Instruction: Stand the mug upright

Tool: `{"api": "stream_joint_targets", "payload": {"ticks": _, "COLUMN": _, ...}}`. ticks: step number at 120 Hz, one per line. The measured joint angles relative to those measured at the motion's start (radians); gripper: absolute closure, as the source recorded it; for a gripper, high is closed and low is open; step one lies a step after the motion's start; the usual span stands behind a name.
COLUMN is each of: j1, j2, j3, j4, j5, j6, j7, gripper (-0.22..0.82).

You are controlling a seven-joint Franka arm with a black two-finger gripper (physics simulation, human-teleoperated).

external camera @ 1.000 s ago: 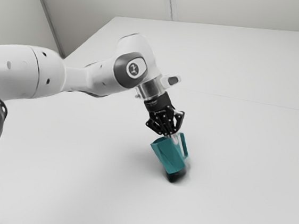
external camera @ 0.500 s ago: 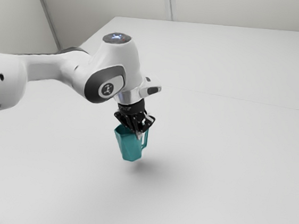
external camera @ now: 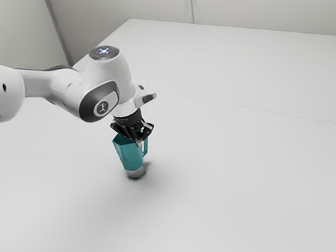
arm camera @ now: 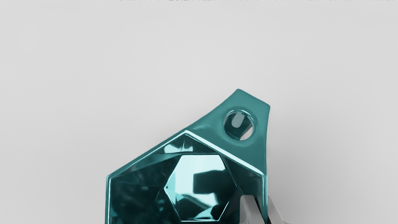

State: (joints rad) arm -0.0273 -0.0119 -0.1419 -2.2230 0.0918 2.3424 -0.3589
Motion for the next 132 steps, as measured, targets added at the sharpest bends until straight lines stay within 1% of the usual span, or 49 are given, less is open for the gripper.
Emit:
{"api": "stream_joint_targets", "payload": {"ticks": 29, "j1": 0.022, "j2": 0.047, "j3": 0.001, "j4": -0.006, "j5": 0.004, "j6": 0.055, "j7": 0.016, "gripper": 0.79}}
{"api": "stream_joint_targets", "payload": {"ticks": 48, "j1": -0.006, "j2": 0.064, "j3": 0.001, "j4": -0.008, "j5": 0.004, "j6": 0.077, "j7": 0.023, "gripper": 0.79}}
{"api": "stream_joint_targets", "payload": {"ticks": 69, "j1": -0.031, "j2": 0.051, "j3": 0.001, "j4": -0.006, "j5": 0.001, "j6": 0.079, "j7": 0.031, "gripper": 0.40}}
{"api": "stream_joint_targets", "payload": {"ticks": 76, "j1": -0.031, "j2": 0.044, "j3": 0.001, "j4": -0.006, "j5": 0.001, "j6": 0.078, "j7": 0.034, "gripper": 0.30}}
{"api": "stream_joint_targets", "payload": {"ticks": 83, "j1": -0.028, "j2": 0.036, "j3": 0.001, "j4": -0.006, "j5": 0.001, "j6": 0.076, "j7": 0.036, "gripper": 0.23}}
{"api": "stream_joint_targets", "payload": {"ticks": 95, "j1": -0.022, "j2": 0.006, "j3": 0.002, "j4": -0.004, "j5": 0.000, "j6": 0.061, "j7": 0.039, "gripper": 0.14}}
{"api": "stream_joint_targets", "payload": {"ticks": 107, "j1": -0.014, "j2": -0.056, "j3": 0.001, "j4": 0.021, "j5": 0.000, "j6": 0.015, "j7": 0.038, "gripper": 0.09}}
{"api": "stream_joint_targets", "payload": {"ticks": 117, "j1": -0.017, "j2": -0.072, "j3": 0.000, "j4": 0.078, "j5": 0.000, "j6": -0.045, "j7": 0.038, "gripper": 0.06}}
{"api": "stream_joint_targets", "payload": {"ticks": 132, "j1": -0.022, "j2": -0.053, "j3": 0.002, "j4": 0.209, "j5": -0.003, "j6": -0.155, "j7": 0.040, "gripper": 0.03}}
